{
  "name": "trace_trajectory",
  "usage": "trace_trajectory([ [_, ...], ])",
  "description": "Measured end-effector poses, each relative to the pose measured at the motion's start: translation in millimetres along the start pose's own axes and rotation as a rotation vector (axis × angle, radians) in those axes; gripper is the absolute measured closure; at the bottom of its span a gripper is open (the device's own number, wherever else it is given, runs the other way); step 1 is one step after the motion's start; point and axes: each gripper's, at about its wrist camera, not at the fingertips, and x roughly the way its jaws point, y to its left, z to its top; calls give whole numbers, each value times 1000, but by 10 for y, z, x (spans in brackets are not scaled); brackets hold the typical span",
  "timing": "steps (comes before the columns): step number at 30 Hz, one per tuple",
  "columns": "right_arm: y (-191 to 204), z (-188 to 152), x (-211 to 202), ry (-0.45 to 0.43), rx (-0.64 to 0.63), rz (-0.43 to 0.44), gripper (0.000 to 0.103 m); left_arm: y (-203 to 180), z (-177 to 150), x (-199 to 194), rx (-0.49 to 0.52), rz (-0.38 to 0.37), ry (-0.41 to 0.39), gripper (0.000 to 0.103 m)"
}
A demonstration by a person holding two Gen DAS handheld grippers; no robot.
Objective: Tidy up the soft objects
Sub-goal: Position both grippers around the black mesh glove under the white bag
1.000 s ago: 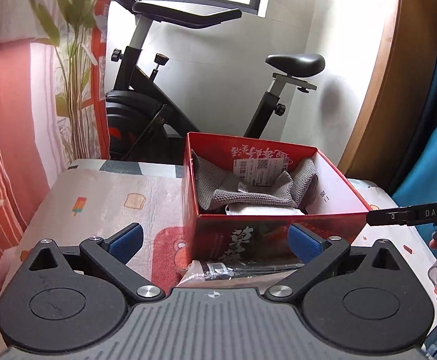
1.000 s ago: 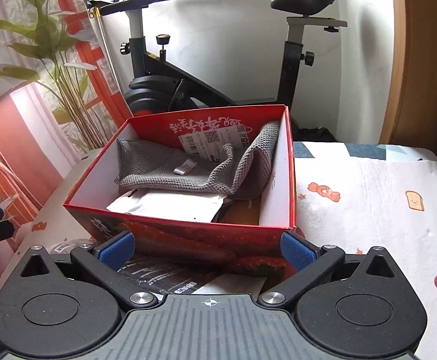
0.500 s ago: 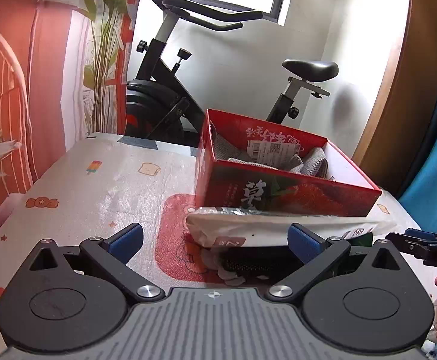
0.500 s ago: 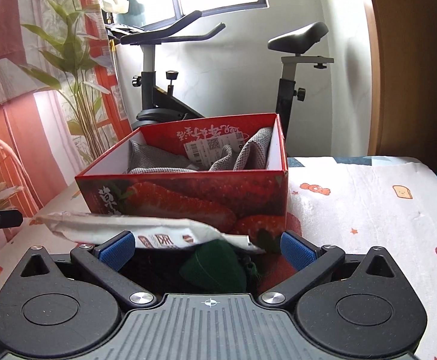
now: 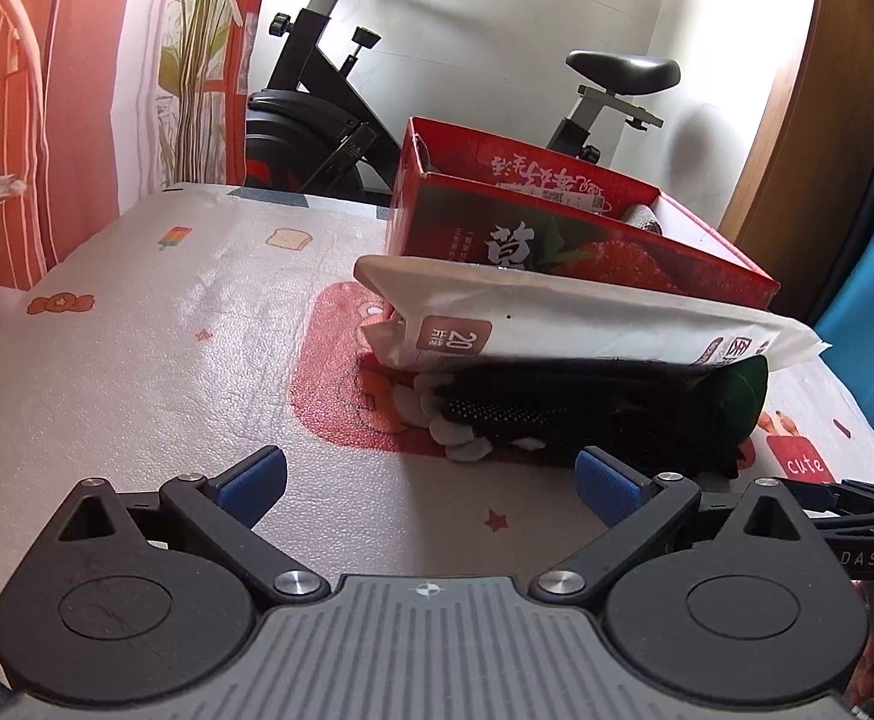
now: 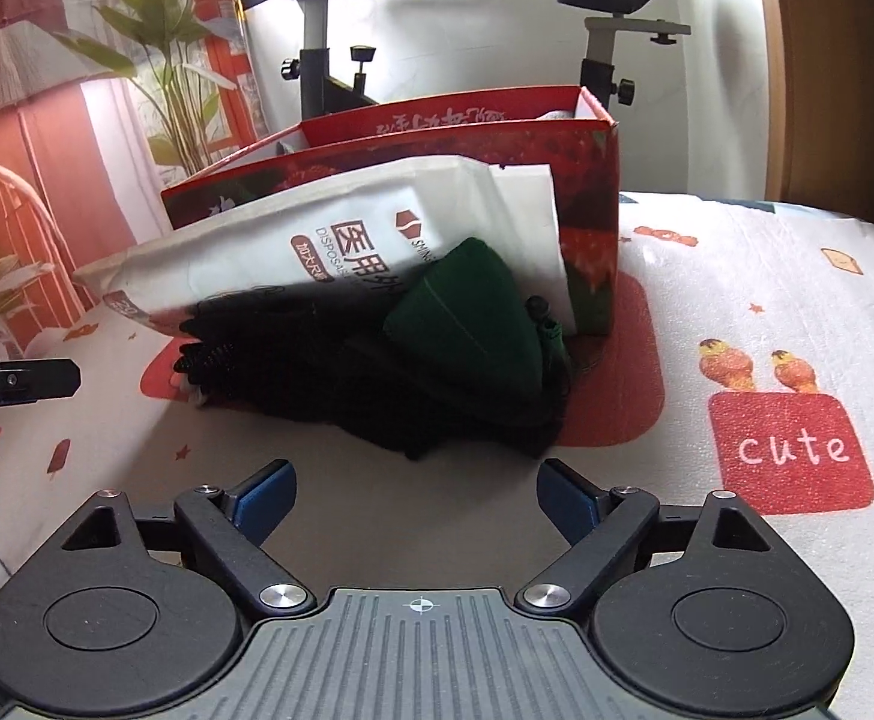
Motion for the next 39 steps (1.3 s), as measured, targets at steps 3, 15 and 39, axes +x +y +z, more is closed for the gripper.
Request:
trace_trajectory([
  [3, 45, -5, 113, 24, -14, 20, 25, 21, -28, 46, -10, -2, 10, 0],
  [15, 145, 129, 486, 63, -63, 50, 34, 59, 106, 419, -51, -70, 58, 17],
  [39, 152, 156, 501, 57, -60, 0, 89, -152, 107, 800, -79, -175, 144, 85],
])
